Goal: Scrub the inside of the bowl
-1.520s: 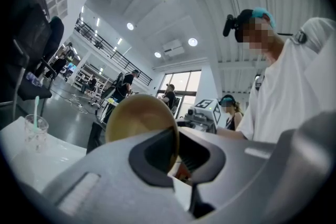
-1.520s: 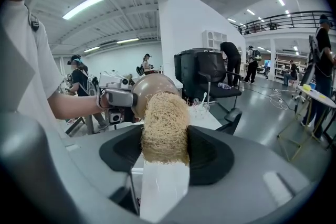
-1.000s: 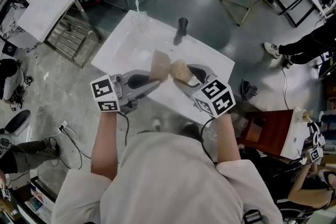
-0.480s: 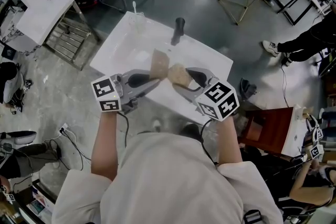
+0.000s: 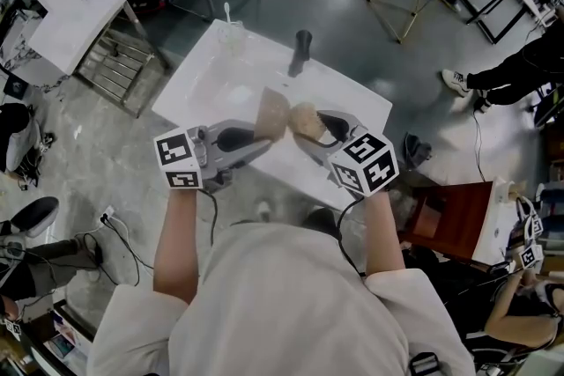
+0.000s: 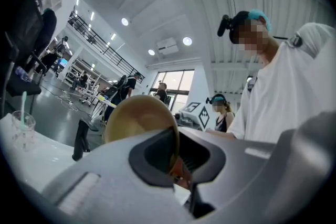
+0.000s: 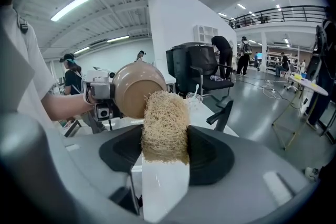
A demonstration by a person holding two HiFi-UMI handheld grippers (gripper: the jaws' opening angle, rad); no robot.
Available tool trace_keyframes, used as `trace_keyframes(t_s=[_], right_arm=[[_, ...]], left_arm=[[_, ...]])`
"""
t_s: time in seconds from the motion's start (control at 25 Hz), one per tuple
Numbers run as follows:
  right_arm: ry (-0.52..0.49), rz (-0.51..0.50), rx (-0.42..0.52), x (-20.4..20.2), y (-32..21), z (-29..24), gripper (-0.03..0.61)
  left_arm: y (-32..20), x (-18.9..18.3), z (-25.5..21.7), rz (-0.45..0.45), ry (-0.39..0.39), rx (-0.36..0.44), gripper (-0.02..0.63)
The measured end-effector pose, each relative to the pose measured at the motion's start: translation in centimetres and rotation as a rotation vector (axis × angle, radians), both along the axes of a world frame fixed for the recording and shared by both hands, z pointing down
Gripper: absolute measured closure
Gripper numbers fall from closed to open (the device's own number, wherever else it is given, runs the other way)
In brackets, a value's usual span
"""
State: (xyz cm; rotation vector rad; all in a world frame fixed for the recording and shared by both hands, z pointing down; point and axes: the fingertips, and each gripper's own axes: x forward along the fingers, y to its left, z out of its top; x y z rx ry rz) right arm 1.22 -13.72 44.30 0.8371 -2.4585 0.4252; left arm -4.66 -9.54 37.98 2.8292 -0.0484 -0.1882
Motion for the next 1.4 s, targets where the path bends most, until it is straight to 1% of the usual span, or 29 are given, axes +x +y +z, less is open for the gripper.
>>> trace_keyframes(t_s=[0.12,0.24,0.36,0.48,0.6,0.72,0.84,0.96,1.08,1.24,1.4], right_arm=[[0.013,-0.018,-0.008,-0.3,0.5,0.5,0.327],[0.011,-0.054,-0.018,-0.8,1.3,0.5,0.327],[-0.018,-0.059,-0.018,-0.9,1.5,-0.3,0.327],[-0.035,-0.045,-0.006,-0.6,1.2,-1.1,0.327],[-0.044,-0.017,0.006,-0.1,0.5,-1.6,0.325],[-0.061,-0.002,0.037,0.5,0.0,-3.0,0.325],[-0.063,-0.055,0.070,0.2,0.3,-4.7,0.325],[-0.112,-0.110,0.083,-0.7,1.1,-6.3,0.325],[-0.152,-0.140,0.096,-1.6,1.2,-7.2,0.325],[-0.169,-0.151,0.071,-1.7,0.7,-6.8,0.324],[-0.182,-0.123,0.029,-0.9,-0.1,-5.3,0.325]], left_arm=[[-0.6,-0.1,0.0,-0.029,0.010,-0.003,0.604],[-1.3,-0.1,0.6,-0.065,-0.019,-0.003,0.604],[-1.4,-0.1,1.1,-0.067,-0.048,0.001,0.604],[-0.9,0.0,1.4,-0.050,-0.067,0.007,0.604],[-0.3,-0.2,1.1,-0.027,-0.058,0.020,0.604],[0.1,-0.5,0.9,-0.011,-0.043,0.026,0.604],[0.5,-0.9,0.7,0.004,-0.038,0.033,0.604],[1.1,-0.6,1.1,0.025,-0.069,0.040,0.604],[1.9,-0.1,1.3,0.058,-0.074,0.045,0.604],[2.4,0.0,1.5,0.085,-0.067,0.037,0.604],[2.9,-0.1,1.8,0.115,-0.069,0.033,0.604]])
